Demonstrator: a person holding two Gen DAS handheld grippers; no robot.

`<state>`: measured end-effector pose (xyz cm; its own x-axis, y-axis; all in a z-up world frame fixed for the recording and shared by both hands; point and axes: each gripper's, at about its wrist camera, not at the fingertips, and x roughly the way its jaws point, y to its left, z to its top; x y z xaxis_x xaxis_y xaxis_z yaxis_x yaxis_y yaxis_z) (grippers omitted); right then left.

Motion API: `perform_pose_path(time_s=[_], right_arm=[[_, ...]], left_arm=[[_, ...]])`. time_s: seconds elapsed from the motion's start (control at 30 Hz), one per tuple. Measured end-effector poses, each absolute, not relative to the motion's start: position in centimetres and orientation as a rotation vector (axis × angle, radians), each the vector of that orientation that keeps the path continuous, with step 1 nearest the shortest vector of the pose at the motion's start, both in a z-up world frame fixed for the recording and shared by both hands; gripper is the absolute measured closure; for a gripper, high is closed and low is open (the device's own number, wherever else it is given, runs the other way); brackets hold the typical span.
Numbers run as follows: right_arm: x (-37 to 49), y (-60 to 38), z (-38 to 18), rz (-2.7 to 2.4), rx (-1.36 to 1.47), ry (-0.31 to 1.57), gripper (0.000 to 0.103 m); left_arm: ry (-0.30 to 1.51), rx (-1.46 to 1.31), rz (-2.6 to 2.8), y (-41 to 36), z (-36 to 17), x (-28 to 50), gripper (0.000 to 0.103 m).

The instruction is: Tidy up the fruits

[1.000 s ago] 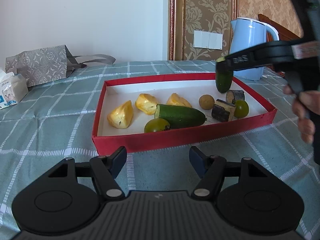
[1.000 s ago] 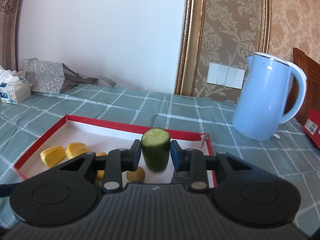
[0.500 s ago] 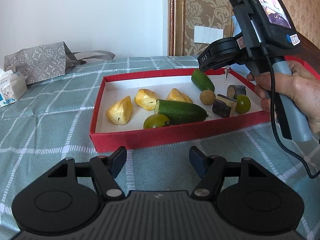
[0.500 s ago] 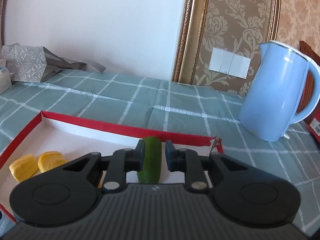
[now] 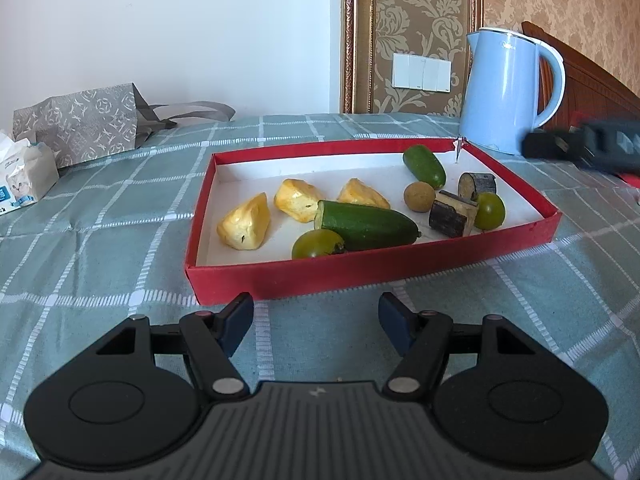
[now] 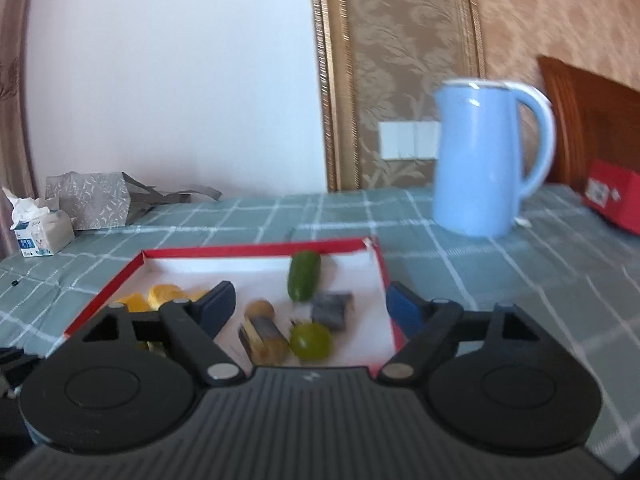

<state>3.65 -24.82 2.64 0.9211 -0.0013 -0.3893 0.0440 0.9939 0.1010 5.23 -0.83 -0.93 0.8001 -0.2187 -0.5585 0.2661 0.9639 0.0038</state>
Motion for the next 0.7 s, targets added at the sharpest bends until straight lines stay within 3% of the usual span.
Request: perform_pose_path(time_s=[0.23, 0.37, 0.7], right_arm=[[0.6, -26.2, 1.0, -0.05, 0.159, 0.397, 0.021], [-0.1, -25.6, 0.2, -0.056, 0.122, 0.391, 0.021], [-0.1, -25.8, -0.5, -0.039, 0.15, 0.378, 0.021]], left_arm=[[0.618, 0.021, -0.291, -0.3, -1.0, 5.5, 0.034], [0.586, 0.067, -0.233, -0.6, -1.0, 5.2, 0.025], [0.57, 0.099, -0.244, -1.0, -0.9, 5.0, 0.024]])
